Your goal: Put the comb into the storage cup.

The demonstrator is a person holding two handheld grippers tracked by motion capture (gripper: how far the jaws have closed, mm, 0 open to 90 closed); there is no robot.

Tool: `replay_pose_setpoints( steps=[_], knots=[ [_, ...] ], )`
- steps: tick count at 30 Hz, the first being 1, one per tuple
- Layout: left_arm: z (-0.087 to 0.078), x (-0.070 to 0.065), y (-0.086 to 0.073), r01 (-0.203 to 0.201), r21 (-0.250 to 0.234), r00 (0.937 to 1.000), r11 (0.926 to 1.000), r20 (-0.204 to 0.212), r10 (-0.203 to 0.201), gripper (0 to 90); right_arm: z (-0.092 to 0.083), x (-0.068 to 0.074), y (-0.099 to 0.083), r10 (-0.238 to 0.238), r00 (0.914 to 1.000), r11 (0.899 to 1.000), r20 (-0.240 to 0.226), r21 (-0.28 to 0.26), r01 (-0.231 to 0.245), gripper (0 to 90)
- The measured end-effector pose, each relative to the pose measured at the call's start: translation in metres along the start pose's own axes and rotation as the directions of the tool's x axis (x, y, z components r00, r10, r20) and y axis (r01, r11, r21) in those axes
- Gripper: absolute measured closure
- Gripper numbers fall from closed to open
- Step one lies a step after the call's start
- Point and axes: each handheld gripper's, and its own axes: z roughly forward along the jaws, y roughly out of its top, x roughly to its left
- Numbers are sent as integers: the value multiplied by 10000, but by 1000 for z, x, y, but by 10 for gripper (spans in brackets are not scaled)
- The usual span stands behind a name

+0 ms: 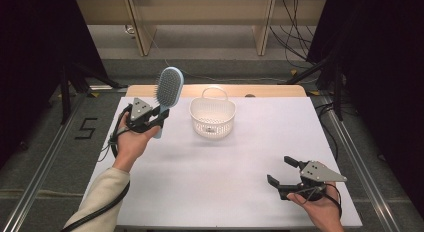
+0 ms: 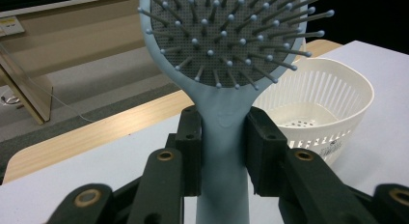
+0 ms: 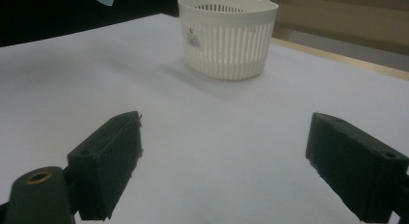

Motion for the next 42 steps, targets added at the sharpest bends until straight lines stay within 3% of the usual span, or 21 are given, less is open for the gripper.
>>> replay_pose_setpoints(
  steps=[42],
  knots=[
    [9, -4, 6, -16, -245, 9999, 9997, 141, 19, 697, 1, 1, 0, -40, 10000, 10000, -16, -26, 40, 132]
  ],
)
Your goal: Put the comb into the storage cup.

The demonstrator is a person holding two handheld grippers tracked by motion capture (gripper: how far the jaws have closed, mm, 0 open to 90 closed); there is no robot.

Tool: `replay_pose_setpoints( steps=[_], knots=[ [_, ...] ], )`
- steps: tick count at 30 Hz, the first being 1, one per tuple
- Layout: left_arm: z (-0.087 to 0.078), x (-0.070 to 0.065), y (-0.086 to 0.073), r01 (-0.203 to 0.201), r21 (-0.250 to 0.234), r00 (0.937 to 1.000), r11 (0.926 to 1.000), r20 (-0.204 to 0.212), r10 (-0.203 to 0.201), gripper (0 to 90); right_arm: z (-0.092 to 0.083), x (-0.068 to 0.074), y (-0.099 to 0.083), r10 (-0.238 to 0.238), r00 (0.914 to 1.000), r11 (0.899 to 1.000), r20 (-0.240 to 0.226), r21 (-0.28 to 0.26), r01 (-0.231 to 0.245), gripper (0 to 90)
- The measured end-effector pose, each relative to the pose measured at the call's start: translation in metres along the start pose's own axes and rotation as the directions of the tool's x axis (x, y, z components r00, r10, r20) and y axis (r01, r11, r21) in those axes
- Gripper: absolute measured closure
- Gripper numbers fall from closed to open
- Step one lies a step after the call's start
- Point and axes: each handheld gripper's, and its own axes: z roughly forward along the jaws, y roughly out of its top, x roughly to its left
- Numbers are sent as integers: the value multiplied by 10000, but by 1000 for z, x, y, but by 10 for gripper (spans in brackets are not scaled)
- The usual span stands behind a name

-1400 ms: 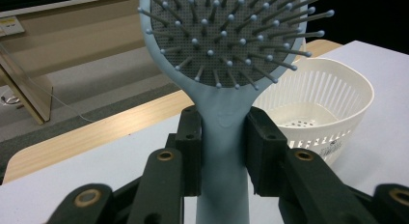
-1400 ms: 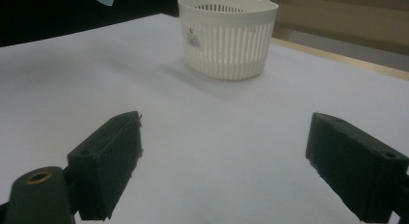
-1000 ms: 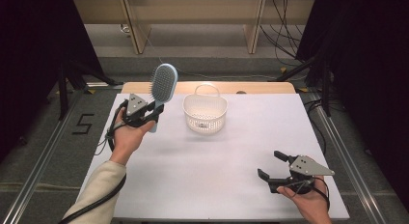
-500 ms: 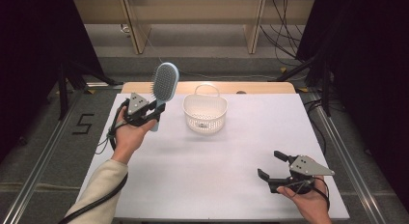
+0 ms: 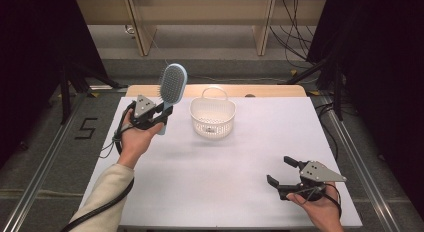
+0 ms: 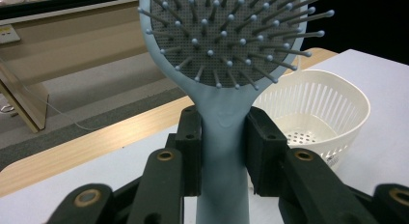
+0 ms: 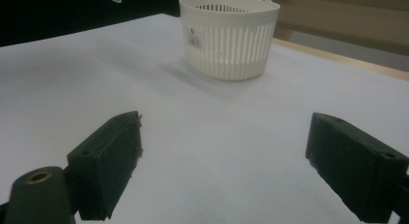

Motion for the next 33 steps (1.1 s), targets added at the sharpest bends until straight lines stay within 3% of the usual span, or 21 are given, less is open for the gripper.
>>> replay_pose_setpoints(
  steps=[33],
  knots=[
    [7, -4, 5, 33, -166, 9998, 9999, 172, -30, 697, 0, 0, 0, 25, 10000, 10000, -14, -12, -25, 132]
  ],
)
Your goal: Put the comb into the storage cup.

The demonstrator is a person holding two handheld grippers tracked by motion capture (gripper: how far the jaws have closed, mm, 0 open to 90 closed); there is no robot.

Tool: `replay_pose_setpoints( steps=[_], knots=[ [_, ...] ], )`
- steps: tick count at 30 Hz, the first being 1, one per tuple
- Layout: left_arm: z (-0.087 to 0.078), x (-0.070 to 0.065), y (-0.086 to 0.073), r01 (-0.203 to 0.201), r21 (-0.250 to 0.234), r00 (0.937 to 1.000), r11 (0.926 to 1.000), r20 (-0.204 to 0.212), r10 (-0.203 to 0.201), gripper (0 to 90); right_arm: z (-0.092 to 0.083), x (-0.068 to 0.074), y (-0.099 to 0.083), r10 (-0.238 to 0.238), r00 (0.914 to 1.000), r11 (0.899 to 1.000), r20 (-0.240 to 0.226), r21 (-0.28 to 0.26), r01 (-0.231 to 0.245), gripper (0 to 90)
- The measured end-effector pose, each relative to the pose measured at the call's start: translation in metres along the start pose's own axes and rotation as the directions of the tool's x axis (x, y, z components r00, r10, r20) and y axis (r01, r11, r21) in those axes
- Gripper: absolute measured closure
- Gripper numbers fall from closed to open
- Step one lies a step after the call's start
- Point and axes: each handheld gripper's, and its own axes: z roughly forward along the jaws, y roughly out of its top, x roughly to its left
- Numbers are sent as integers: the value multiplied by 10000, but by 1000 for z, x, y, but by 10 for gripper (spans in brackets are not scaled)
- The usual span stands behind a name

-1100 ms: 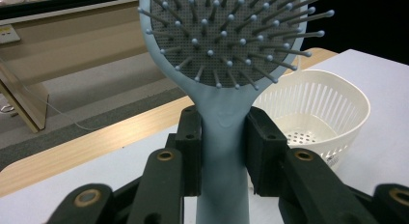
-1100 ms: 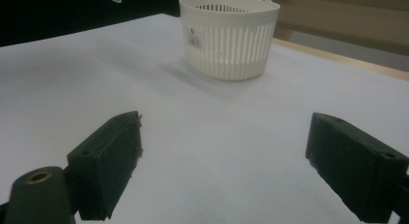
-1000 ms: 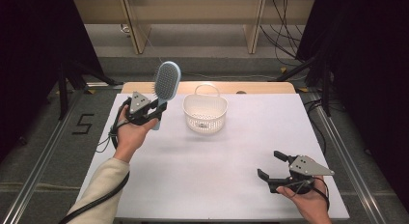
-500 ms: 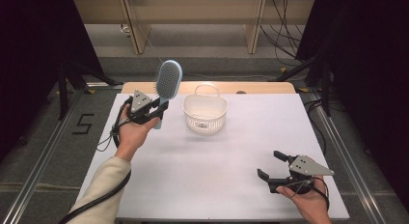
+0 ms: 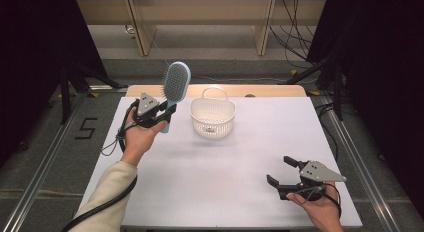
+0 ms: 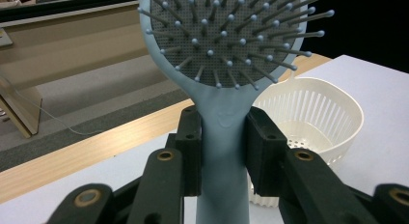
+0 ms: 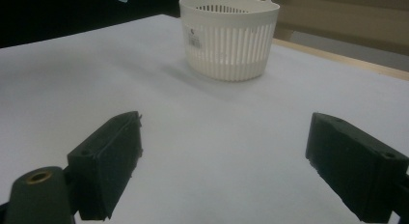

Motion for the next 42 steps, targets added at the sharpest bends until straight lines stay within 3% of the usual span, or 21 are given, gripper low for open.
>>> replay_pose_setpoints(
  steps=[42],
  knots=[
    [9, -3, 6, -98, -40, 9998, 9999, 145, 99, 697, 0, 0, 0, -13, 10000, 10000, -10, -11, 13, 133]
  ],
)
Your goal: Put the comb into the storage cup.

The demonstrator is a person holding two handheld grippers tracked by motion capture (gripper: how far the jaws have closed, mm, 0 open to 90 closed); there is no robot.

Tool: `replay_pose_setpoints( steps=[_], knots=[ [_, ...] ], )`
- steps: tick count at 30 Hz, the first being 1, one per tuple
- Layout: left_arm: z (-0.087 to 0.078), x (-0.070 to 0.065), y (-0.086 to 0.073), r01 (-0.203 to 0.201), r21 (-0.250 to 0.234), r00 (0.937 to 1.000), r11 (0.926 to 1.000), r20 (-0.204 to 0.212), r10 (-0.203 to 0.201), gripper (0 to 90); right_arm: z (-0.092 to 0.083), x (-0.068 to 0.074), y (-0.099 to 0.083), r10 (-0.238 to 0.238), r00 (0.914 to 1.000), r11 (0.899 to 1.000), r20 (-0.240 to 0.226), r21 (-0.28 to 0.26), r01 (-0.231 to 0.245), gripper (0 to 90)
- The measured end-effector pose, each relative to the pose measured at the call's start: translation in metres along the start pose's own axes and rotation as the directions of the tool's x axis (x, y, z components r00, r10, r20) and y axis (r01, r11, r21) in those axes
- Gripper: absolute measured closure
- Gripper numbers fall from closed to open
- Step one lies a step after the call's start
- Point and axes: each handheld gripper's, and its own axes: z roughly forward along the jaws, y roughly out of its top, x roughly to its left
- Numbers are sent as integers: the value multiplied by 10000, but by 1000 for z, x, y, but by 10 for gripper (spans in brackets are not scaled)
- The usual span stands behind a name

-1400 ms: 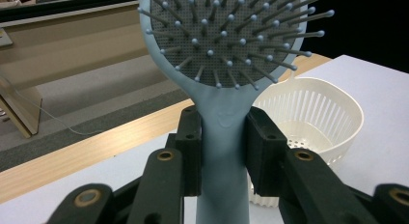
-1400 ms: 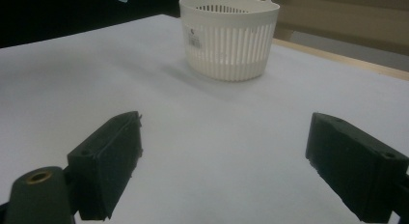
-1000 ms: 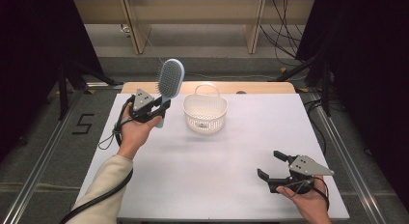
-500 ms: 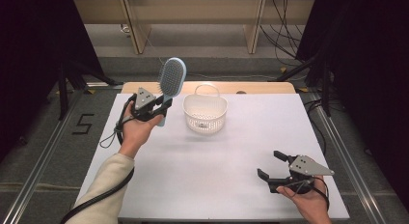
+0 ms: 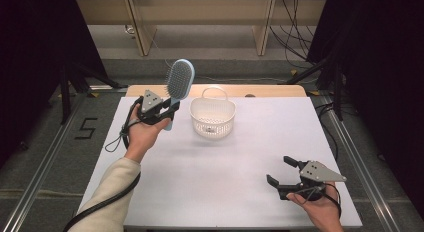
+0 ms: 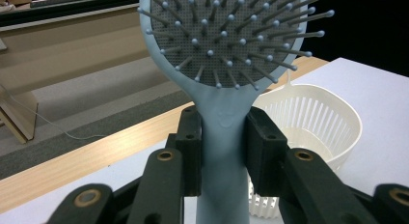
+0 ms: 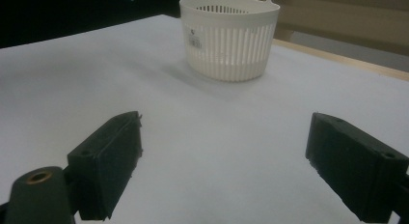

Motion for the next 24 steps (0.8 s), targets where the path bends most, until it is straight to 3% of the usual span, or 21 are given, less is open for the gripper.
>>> replay_pose_setpoints(
  steps=[24],
  knots=[
    [6, -3, 2, -45, 22, 9999, 10000, 113, 45, 697, 0, 0, 0, -16, 10000, 10000, -18, -7, 16, 133]
  ],
)
